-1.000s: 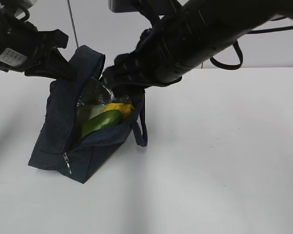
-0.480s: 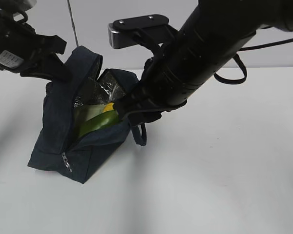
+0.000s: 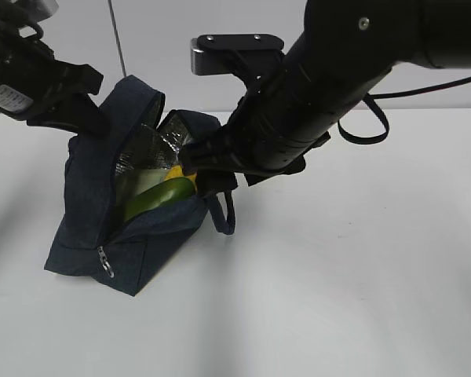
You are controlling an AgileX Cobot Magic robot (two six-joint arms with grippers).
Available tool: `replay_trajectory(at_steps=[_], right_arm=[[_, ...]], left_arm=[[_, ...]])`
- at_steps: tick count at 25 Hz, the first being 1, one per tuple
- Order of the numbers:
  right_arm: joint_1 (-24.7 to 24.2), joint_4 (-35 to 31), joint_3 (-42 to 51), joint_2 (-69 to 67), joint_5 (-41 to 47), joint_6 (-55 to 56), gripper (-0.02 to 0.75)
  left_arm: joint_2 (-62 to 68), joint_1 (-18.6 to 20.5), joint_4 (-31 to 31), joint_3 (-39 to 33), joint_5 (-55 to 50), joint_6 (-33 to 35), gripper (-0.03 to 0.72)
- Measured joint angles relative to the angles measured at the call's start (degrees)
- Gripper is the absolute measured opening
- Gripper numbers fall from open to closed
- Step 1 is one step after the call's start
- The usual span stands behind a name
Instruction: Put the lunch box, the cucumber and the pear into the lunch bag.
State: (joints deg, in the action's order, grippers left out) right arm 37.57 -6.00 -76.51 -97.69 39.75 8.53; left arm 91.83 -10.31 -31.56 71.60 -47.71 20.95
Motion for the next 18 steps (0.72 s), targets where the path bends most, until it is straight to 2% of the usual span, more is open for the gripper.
replay_trajectory(at_steps=[10,18], right_arm=[[0.00,-5.26,0.00,-4.45,-2.63,1.29,0.508],[0.00,-9.51,0.00,-5.66,-6.14,1.50,0.425]], left_arm=[[0.00,0.00,0.16,0.00,-0.20,0.00,0.015],[0.00,0.00,0.16,0.00,-0.50,0.00,0.015]])
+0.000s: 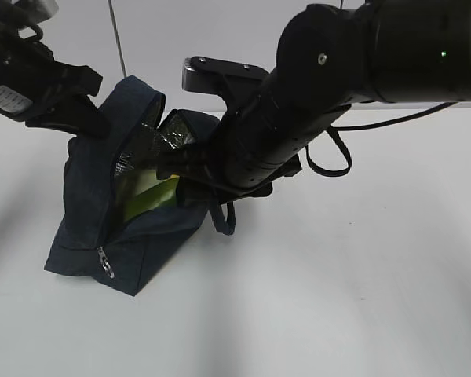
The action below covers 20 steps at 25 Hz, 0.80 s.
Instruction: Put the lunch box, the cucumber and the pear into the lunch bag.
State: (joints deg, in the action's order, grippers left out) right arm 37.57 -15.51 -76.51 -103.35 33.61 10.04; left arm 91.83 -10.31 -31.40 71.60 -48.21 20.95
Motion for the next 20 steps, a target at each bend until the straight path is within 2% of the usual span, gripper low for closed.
replay_trajectory(at_steps=[5,8,10,11,12,15,20], right_arm=[[0.00,-3.35,0.00,-2.02,-0.46,-1.46,0.384],[0.00,-4.43,0.00,-2.38,-0.69,-2.86,0.297],[0.00,-4.68,0.00,-2.38,-0.98,-3.41,0.202],[0.00,-4.68,0.00,-2.38,-1.07,-3.53,0.188],[0.00,-4.94,0.00,-2.38,-1.22,-3.88,0.126],[0.00,-5.18,0.00,-2.51,-1.34,-5.57,0.046],[0.00,-3.28,0.00,-1.83,-1.48,-6.52,0.038]], left_arm=[[0.00,0.00,0.18,0.00,-0.26,0.00,0.017],[0.00,0.00,0.25,0.00,-0.31,0.00,0.017],[0.00,0.00,0.31,0.00,-0.31,0.00,0.018],[0.00,0.00,0.31,0.00,-0.31,0.00,0.018],[0.00,0.00,0.31,0.00,-0.31,0.00,0.018],[0.00,0.00,0.31,0.00,-0.31,0.00,0.018],[0.00,0.00,0.22,0.00,-0.64,0.00,0.018]])
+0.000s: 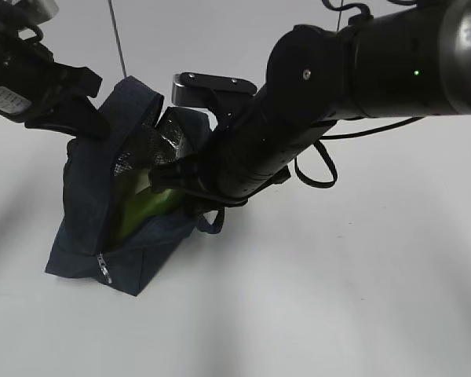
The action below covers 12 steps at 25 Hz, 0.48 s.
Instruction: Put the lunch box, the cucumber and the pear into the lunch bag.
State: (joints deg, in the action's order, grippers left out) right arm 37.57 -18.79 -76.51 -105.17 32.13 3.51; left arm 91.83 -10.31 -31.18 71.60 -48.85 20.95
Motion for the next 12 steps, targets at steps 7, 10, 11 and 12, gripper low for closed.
replay_trajectory(at_steps=[7,10,11,12], right_arm=[[0.00,7.48,0.00,5.07,1.95,-0.14,0.036],[0.00,10.49,0.00,6.81,3.90,0.11,0.035],[0.00,11.89,0.00,7.51,4.63,0.51,0.035],[0.00,13.23,0.00,8.07,5.47,1.02,0.035]], left_arm=[[0.00,0.00,-5.17,0.00,-1.15,0.00,0.018],[0.00,-0.81,-6.99,0.00,-1.21,0.06,0.018],[0.00,-1.41,-7.22,0.00,-1.21,0.21,0.018],[0.00,-2.19,-7.35,0.00,-1.21,0.41,0.018]])
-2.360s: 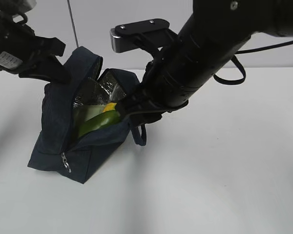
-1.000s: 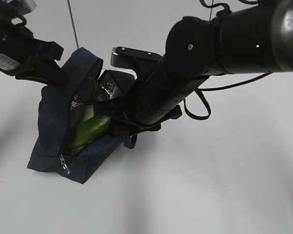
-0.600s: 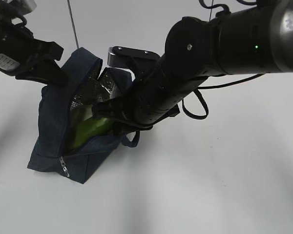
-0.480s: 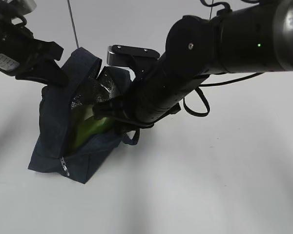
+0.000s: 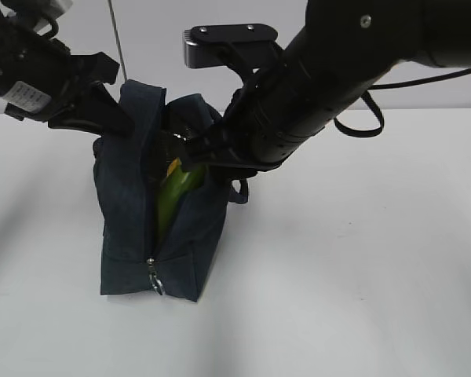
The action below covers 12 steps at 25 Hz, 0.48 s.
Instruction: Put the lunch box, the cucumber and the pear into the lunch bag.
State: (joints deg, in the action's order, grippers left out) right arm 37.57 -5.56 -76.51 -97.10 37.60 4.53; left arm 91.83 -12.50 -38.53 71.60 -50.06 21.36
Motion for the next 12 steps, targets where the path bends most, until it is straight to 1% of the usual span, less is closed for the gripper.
replay_trajectory(at_steps=[5,10,12], right_arm=[[0.00,6.51,0.00,1.94,4.16,2.87,0.035],[0.00,14.51,0.00,3.38,8.65,6.76,0.035],[0.00,16.74,0.00,3.76,10.28,7.66,0.035]], left_arm=[[0.00,-3.99,-0.45,0.00,0.31,0.38,0.018],[0.06,-6.56,-1.35,0.00,1.68,0.48,0.018],[0.50,-7.36,-1.69,0.00,1.97,0.48,0.018]])
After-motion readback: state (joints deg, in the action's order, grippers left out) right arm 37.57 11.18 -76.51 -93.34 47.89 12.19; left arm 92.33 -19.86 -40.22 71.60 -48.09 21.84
